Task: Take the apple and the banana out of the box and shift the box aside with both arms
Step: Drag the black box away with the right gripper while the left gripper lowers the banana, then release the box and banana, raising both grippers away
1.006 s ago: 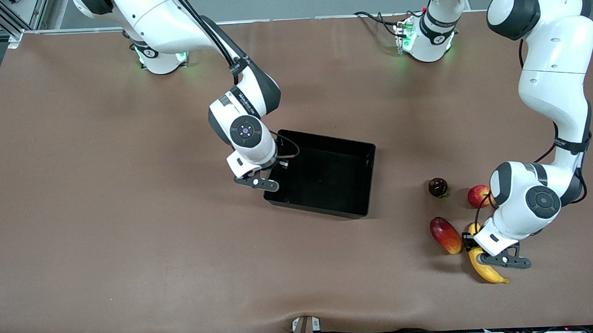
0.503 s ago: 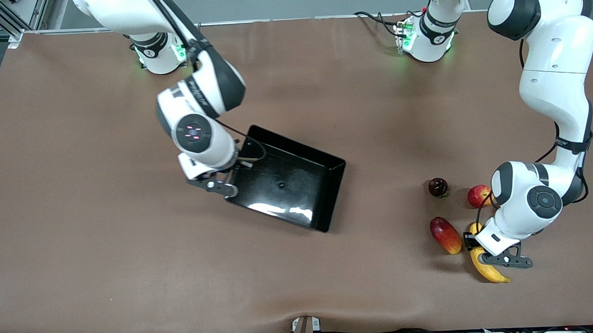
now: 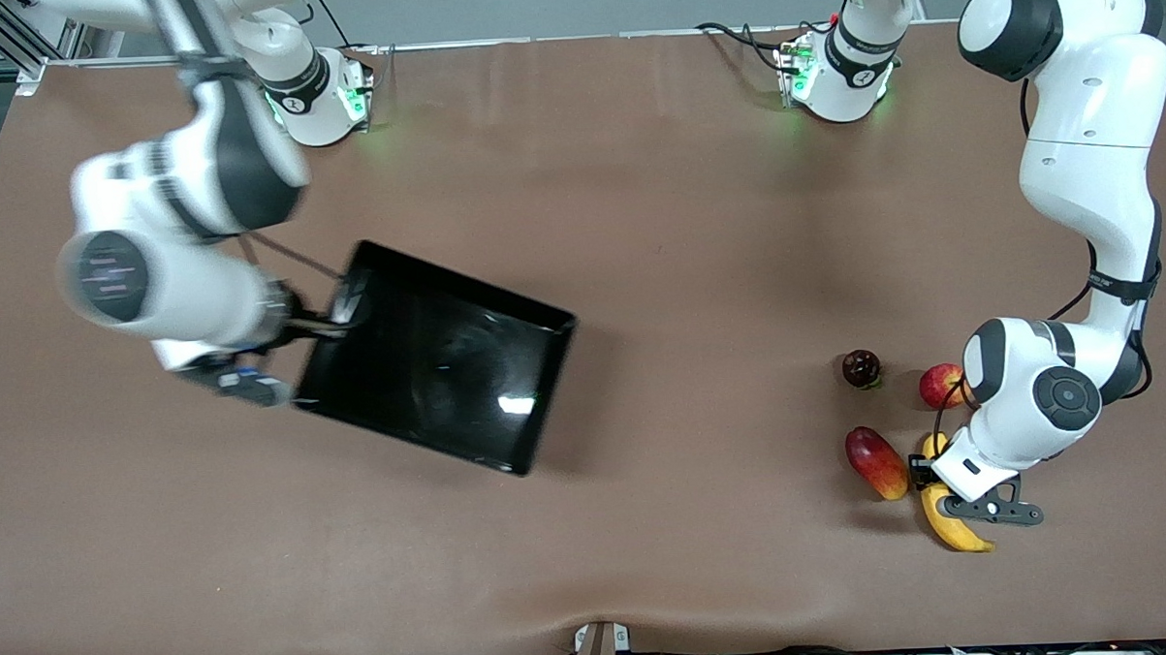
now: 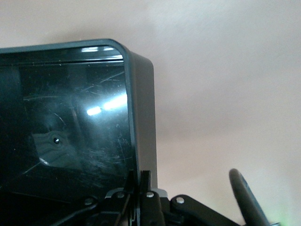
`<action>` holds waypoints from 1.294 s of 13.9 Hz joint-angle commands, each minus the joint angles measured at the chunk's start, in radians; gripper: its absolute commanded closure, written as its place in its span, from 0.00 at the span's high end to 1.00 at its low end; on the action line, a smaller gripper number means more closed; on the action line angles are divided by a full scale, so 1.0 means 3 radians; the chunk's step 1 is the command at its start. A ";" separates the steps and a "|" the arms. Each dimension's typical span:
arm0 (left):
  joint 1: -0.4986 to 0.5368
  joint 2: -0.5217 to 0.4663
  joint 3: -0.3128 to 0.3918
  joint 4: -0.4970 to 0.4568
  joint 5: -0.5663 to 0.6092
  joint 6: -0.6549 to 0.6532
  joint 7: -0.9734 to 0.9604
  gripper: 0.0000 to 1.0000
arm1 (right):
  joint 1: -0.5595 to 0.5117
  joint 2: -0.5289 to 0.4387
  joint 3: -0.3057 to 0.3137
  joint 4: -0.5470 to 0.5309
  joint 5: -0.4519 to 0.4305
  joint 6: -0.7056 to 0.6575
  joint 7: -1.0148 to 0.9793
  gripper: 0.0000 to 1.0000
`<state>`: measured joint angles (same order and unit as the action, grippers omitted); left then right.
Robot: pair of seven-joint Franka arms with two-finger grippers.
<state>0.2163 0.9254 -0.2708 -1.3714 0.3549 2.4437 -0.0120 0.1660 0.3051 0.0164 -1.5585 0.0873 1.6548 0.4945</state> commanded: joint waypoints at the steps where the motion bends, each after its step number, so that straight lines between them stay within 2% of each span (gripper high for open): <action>1: 0.0041 0.0126 0.0013 -0.0092 -0.0058 -0.0016 0.0030 0.29 | -0.0556 -0.0122 0.0078 -0.0117 0.0006 -0.0030 -0.0817 0.00; 4: 0.0102 0.0091 0.0013 -0.0194 -0.0079 -0.0016 -0.0042 0.29 | -0.1124 -0.0081 0.0078 -0.0184 0.0006 0.0087 -0.1503 0.00; 7: 0.0128 0.0070 0.0008 -0.0235 -0.0079 -0.0031 -0.0062 0.31 | -0.1411 -0.0076 0.0073 -0.0485 0.0001 0.0486 -0.1750 0.00; 11: 0.0128 0.0024 -0.0013 -0.0337 -0.0181 -0.0041 -0.0073 0.41 | -0.1918 0.0215 0.0078 -0.0654 0.0021 0.0916 -0.2588 0.00; 12: 0.0128 0.0024 -0.0018 -0.0342 -0.0181 -0.0041 -0.0068 0.60 | -0.1954 0.0266 0.0078 -0.0665 0.0021 0.0916 -0.2680 0.00; 13: 0.0143 0.0024 -0.0018 -0.0342 -0.0181 -0.0041 -0.0052 1.00 | -0.1965 0.0312 0.0078 -0.0665 0.0026 0.0906 -0.2793 0.00; 18: 0.0215 -0.0098 -0.0105 -0.0342 -0.0181 -0.0122 -0.0052 1.00 | -0.2087 0.0511 0.0083 -0.0726 0.0057 0.0911 -0.3218 0.00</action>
<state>0.2707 0.9215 -0.2878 -1.4499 0.3160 2.4333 -0.0317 -0.4298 0.4624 0.0164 -1.7680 0.0867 1.9372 -0.4173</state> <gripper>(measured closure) 0.022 0.943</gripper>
